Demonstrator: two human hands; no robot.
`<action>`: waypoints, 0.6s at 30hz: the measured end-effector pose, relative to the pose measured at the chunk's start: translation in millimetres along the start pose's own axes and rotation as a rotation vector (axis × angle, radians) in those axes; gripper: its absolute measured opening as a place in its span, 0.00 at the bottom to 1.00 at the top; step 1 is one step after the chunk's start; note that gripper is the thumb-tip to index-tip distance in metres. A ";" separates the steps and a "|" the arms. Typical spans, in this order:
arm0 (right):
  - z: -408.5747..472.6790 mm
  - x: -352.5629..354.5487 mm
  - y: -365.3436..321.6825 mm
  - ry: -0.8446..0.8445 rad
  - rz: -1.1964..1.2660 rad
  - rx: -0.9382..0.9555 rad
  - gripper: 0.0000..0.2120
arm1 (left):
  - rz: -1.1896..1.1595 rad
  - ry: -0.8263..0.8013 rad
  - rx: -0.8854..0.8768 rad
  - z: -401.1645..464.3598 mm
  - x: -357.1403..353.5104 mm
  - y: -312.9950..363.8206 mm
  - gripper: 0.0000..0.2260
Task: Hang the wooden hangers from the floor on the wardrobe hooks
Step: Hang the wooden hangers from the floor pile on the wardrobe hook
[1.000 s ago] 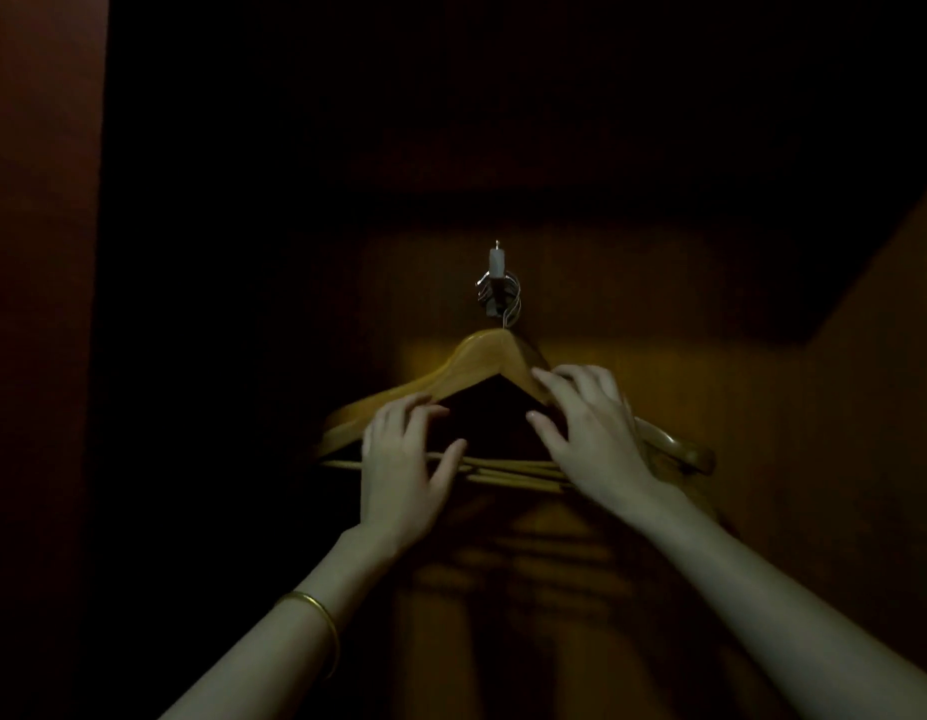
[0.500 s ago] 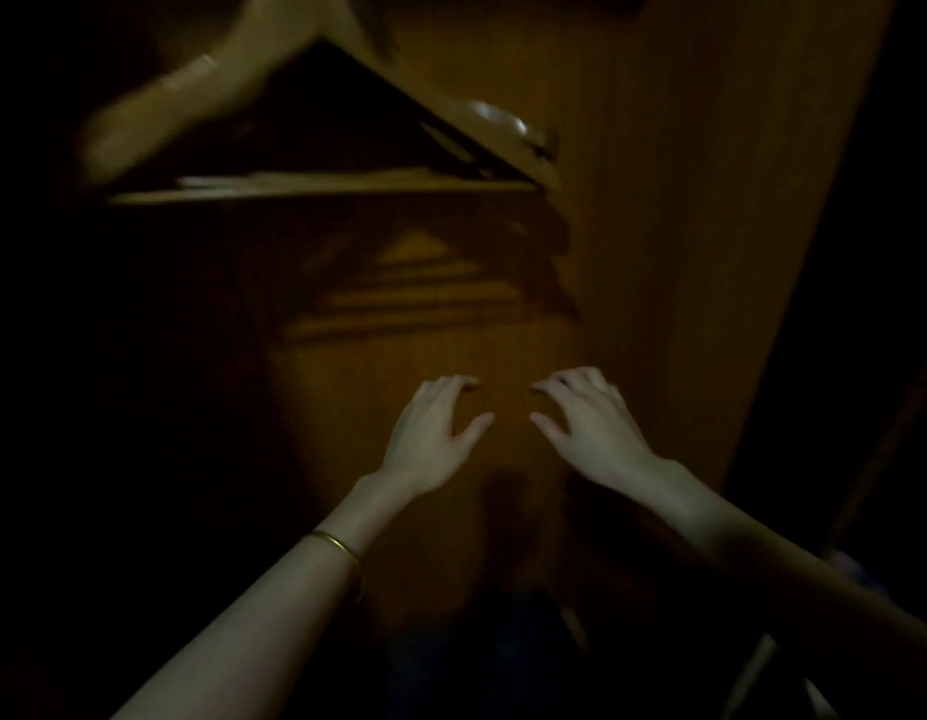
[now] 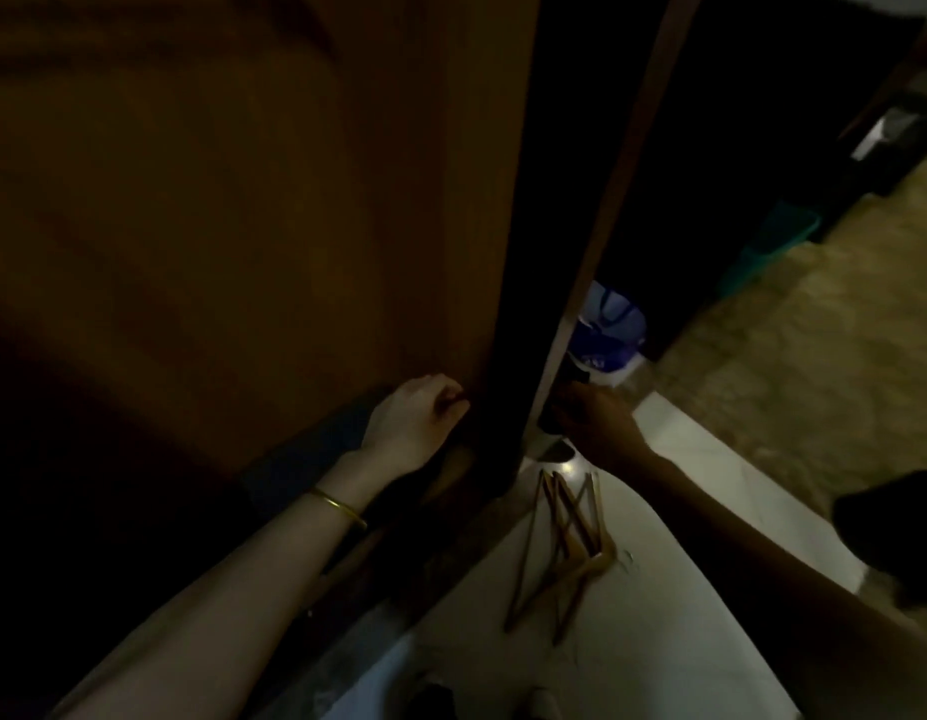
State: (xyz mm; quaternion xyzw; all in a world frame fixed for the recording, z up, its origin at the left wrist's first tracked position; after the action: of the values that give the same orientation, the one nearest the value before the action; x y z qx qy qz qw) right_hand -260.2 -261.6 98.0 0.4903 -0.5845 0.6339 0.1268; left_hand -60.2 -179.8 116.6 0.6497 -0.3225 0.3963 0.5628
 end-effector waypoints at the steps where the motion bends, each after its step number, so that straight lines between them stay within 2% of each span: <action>1: -5.9 -1.4 19.0 0.015 0.011 -0.042 0.12 | -0.013 -0.012 0.007 2.4 -15.5 3.4 0.12; 6: -31.6 -45.7 133.9 0.028 0.025 -0.242 0.14 | -0.084 -0.086 0.026 13.3 -132.7 8.3 0.12; 9: -40.3 -92.1 204.7 -0.012 0.047 -0.335 0.15 | -0.133 -0.145 0.069 16.0 -222.2 2.7 0.11; 18: -27.6 -251.9 374.7 0.070 0.255 -0.538 0.13 | -0.126 -0.225 0.039 44.9 -449.7 -54.3 0.11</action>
State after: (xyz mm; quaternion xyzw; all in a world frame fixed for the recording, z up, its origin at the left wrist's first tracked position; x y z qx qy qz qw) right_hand -425.7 -240.4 -322.5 0.3395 -0.7837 0.4837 0.1914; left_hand -221.3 -227.6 -306.4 0.7198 -0.3344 0.2908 0.5343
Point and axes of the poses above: each hand's wrist, its own z-axis towards the middle knuckle, its own x-axis out of the back of the hand, y = z × x, the point moved 4 cm from there along z, towards the middle knuckle, and after that the axes turned 8 degrees about z, right-handed, at the moved point
